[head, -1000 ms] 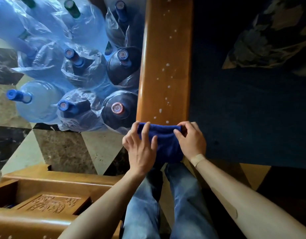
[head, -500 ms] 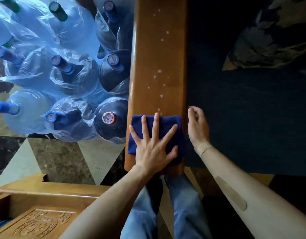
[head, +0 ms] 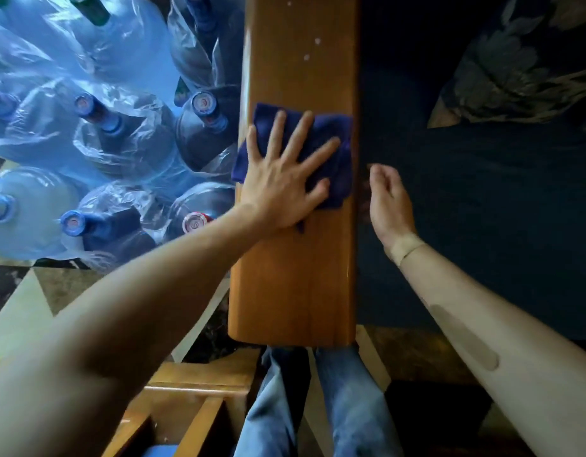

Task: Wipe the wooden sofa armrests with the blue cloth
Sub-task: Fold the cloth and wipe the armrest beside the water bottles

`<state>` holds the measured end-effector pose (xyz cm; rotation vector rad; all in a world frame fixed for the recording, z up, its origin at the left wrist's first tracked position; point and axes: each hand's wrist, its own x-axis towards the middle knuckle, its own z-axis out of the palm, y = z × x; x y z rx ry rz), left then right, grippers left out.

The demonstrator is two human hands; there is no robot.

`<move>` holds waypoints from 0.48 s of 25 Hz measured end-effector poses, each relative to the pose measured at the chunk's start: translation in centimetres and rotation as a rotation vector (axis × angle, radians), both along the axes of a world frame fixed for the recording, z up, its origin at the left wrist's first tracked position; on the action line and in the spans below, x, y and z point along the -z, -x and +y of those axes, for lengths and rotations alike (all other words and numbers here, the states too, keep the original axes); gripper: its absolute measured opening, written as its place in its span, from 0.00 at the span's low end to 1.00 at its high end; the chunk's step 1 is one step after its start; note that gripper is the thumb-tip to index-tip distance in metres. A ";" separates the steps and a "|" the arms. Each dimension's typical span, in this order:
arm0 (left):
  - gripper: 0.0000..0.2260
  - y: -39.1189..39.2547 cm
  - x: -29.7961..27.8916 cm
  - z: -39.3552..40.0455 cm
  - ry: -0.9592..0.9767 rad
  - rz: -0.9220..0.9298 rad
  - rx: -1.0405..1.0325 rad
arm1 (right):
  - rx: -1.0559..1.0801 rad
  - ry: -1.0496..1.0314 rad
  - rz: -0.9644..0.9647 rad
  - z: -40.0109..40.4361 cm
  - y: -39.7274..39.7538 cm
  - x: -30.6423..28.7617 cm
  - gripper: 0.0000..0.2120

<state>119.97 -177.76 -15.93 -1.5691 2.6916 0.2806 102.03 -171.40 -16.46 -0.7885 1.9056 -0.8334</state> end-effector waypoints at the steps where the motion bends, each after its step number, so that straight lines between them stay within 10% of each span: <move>1: 0.28 -1.1 -0.3 3.8 -0.019 0.006 0.065 | 0.050 0.006 0.000 -0.8 -0.1 -0.3 0.14; 6: 0.28 -3.7 -1.4 15.5 -0.151 -0.076 0.341 | 0.154 0.022 -0.091 -3.7 0.0 -1.7 0.18; 12: 0.22 4.7 -1.4 0.4 -0.051 -0.119 0.332 | 0.169 0.074 0.016 -3.9 3.7 -1.1 0.17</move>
